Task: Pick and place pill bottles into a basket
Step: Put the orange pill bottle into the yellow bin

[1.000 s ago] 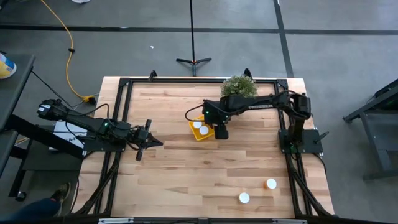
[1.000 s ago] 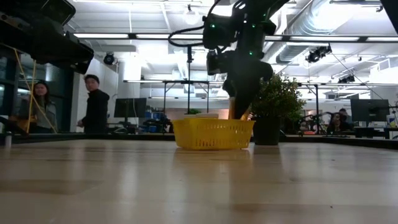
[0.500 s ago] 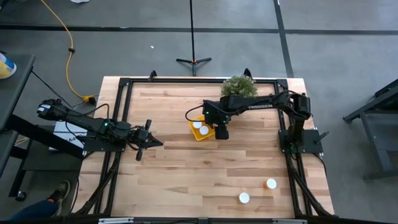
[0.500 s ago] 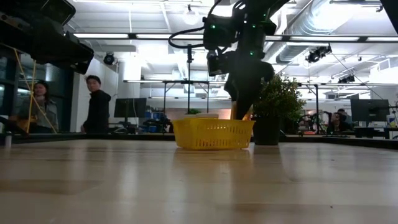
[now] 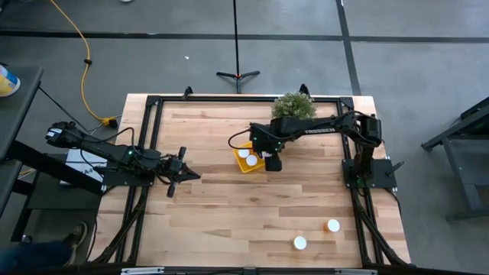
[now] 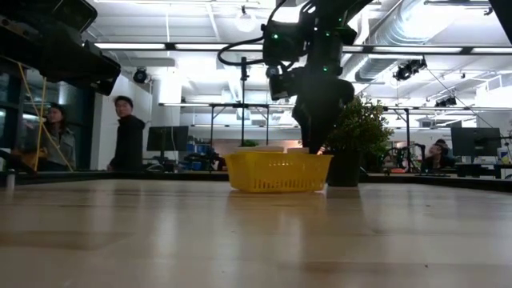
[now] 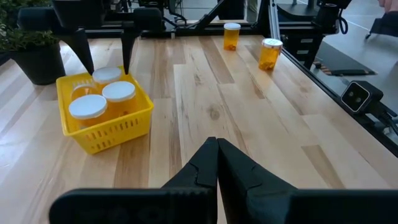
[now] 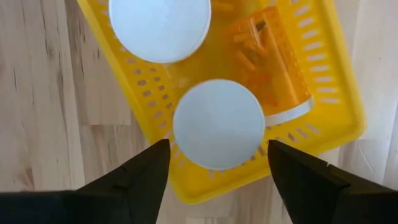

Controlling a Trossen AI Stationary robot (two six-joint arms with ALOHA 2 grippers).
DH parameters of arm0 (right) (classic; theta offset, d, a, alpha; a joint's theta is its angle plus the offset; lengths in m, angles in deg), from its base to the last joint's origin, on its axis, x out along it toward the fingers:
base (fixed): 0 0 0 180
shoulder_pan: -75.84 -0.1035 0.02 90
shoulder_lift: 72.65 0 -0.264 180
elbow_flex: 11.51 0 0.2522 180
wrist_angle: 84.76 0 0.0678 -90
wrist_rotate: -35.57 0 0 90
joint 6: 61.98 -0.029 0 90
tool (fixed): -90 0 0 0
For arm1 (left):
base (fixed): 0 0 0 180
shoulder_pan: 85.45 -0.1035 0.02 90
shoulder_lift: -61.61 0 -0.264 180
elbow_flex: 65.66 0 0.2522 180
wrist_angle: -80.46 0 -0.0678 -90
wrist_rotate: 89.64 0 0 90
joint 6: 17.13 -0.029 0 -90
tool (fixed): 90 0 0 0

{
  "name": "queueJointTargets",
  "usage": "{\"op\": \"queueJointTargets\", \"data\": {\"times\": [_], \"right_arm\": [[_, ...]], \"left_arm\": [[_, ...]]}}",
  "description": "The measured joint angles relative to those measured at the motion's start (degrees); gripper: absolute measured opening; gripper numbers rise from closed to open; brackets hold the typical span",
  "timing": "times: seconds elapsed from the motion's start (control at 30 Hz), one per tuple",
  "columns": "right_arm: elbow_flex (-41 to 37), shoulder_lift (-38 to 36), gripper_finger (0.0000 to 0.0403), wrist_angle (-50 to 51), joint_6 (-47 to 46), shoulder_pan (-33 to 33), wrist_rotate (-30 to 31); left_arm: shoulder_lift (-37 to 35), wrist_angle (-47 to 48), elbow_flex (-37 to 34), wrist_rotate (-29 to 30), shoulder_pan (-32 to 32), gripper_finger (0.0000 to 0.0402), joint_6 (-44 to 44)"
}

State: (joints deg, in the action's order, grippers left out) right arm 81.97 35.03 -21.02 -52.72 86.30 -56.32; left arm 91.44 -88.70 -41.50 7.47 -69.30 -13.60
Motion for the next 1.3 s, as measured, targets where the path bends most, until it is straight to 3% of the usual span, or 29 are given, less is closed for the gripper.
{"op": "queueJointTargets", "data": {"times": [0.3,0.5,0.67,0.9,1.0,1.3], "right_arm": [[1.23,0.00,0.0264,3.18,1.62,0.19,2.73],[8.07,-0.03,0.0264,8.10,1.27,0.22,4.52],[12.60,-0.11,0.0264,5.41,2.22,0.13,2.63],[10.44,-0.13,0.0264,-3.83,10.06,0.40,0.17],[9.57,-0.02,0.0264,-3.41,12.62,0.71,2.54],[9.35,-0.09,0.0251,-2.84,17.22,1.63,0.59]], "left_arm": [[0.00,-0.31,-0.02,0.00,0.00,0.0046,0.00],[-0.02,-0.46,-0.02,0.00,0.00,0.0046,0.00],[-0.02,-0.46,-0.02,0.00,0.00,0.0046,0.00],[-0.01,-0.50,-0.02,0.00,0.00,0.0046,0.00],[-0.02,-0.50,-0.02,0.00,0.00,0.0046,0.00],[-0.02,-0.48,-0.02,0.00,0.02,0.0046,-0.02]]}}
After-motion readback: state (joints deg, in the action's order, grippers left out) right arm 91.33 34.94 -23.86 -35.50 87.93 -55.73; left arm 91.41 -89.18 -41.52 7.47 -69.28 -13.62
